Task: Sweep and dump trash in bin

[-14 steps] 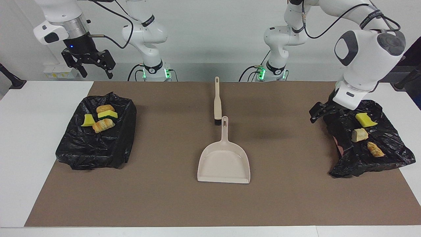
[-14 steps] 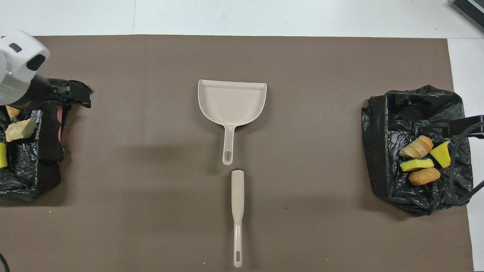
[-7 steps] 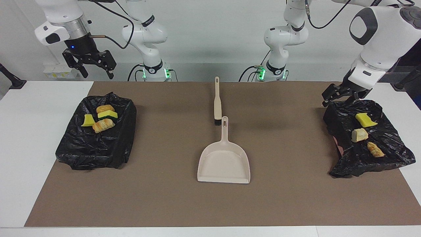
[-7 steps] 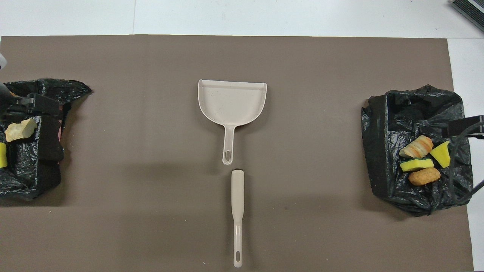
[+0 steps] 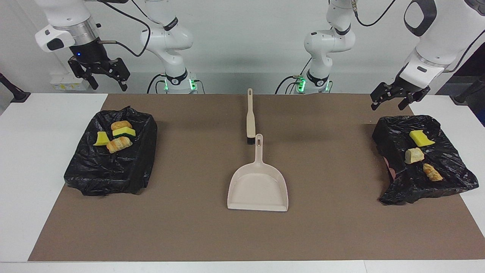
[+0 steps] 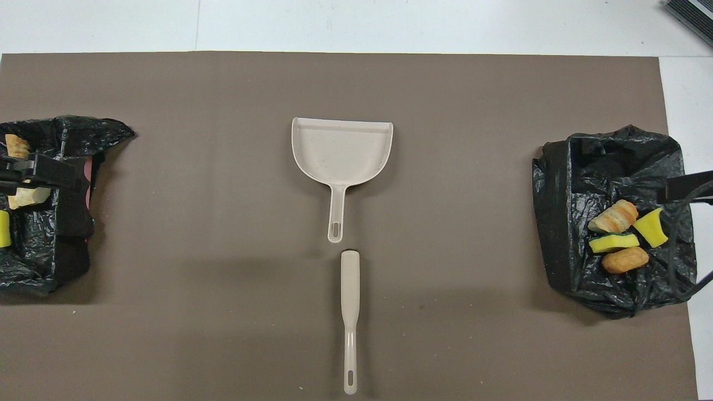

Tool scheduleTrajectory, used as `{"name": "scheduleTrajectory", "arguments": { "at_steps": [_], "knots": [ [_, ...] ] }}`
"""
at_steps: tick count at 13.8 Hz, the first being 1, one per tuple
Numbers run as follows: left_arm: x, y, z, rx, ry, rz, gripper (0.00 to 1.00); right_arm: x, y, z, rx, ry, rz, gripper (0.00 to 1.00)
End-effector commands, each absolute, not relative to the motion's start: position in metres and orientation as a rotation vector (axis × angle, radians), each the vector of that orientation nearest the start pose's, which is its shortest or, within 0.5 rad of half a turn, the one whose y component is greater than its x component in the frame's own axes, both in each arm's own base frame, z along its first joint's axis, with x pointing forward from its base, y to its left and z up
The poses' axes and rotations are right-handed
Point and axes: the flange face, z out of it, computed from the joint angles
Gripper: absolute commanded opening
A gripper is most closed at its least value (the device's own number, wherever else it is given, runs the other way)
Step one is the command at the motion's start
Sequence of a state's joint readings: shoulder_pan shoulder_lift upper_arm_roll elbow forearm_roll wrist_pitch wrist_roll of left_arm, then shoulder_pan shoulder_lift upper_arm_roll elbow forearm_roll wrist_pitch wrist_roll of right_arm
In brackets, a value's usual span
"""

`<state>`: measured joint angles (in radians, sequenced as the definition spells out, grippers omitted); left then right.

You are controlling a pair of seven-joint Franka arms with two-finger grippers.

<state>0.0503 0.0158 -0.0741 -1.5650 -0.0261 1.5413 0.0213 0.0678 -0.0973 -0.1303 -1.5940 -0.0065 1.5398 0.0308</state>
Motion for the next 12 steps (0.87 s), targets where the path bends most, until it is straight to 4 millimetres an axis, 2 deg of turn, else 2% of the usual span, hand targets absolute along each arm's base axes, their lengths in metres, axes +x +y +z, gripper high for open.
{"name": "scheduleTrajectory", "arguments": {
  "at_steps": [1,3,6,8,12],
  "knots": [
    [0.543,-0.024,0.613,-3.152,0.111,0.097,1.00,0.514,-0.033,0.665,-3.135,0.101,-0.050,1.00],
    [0.537,-0.037,0.609,-3.148,0.130,0.092,1.00,0.514,-0.034,0.664,-3.135,0.103,-0.047,1.00],
    [0.539,-0.038,0.613,-3.144,0.178,0.090,1.00,0.514,-0.030,0.664,-3.137,0.096,-0.050,1.00],
    [0.540,-0.036,0.616,-3.138,0.275,0.111,1.00,0.515,-0.032,0.666,-3.120,0.099,-0.060,1.00],
    [0.540,-0.034,0.616,-3.142,0.271,0.111,1.00,0.514,-0.035,0.666,-3.140,0.092,-0.069,1.00]
  ]
}}
